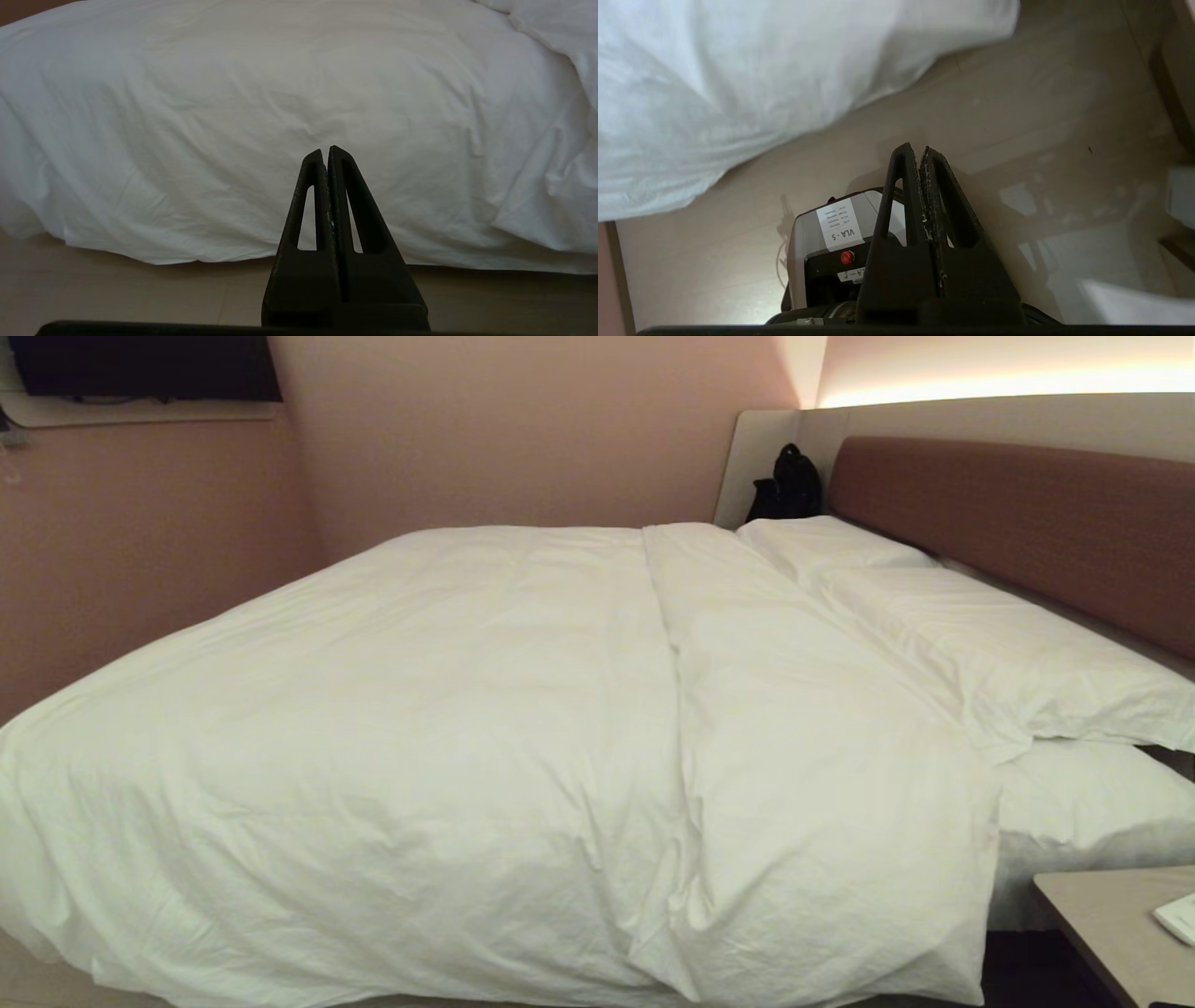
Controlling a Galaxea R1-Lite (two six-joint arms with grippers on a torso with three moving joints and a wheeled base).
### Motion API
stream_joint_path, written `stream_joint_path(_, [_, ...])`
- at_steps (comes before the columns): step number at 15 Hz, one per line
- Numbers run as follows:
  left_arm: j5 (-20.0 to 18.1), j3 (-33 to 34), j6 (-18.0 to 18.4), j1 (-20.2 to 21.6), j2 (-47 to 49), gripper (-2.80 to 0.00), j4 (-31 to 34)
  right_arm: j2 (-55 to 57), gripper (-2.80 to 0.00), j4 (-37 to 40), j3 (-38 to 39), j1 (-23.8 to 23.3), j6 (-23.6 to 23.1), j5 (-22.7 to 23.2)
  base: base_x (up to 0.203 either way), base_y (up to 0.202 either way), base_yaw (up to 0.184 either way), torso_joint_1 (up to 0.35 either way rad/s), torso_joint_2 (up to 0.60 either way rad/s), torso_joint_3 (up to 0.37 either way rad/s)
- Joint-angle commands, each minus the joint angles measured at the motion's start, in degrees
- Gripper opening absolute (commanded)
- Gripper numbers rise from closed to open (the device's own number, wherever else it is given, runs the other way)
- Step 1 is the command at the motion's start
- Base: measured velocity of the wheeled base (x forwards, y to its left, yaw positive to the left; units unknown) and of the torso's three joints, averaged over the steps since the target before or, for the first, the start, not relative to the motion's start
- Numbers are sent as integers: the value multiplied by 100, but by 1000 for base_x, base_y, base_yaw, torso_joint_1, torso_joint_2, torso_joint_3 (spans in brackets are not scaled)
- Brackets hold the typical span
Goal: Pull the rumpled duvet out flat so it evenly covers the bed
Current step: Flatten the corners of the folded blanket
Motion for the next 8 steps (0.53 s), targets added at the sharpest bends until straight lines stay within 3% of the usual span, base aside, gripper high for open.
stream_joint_path(1, [1, 1, -3, 2, -2, -280, -2, 14, -280, 6, 7, 0, -13, 22, -196, 0, 3, 2, 2, 7])
stream_joint_path(6, [1, 1, -3, 2, -2, -280, -11, 23, -280, 6, 1, 0, -22, 22, -182, 0, 1, 2, 1, 3])
stream_joint_path(8, [1, 1, 6, 2, -2, -280, -11, 31, -280, -1, 1, 0, -22, 22, 0, 0, 0, 0, 0, 0])
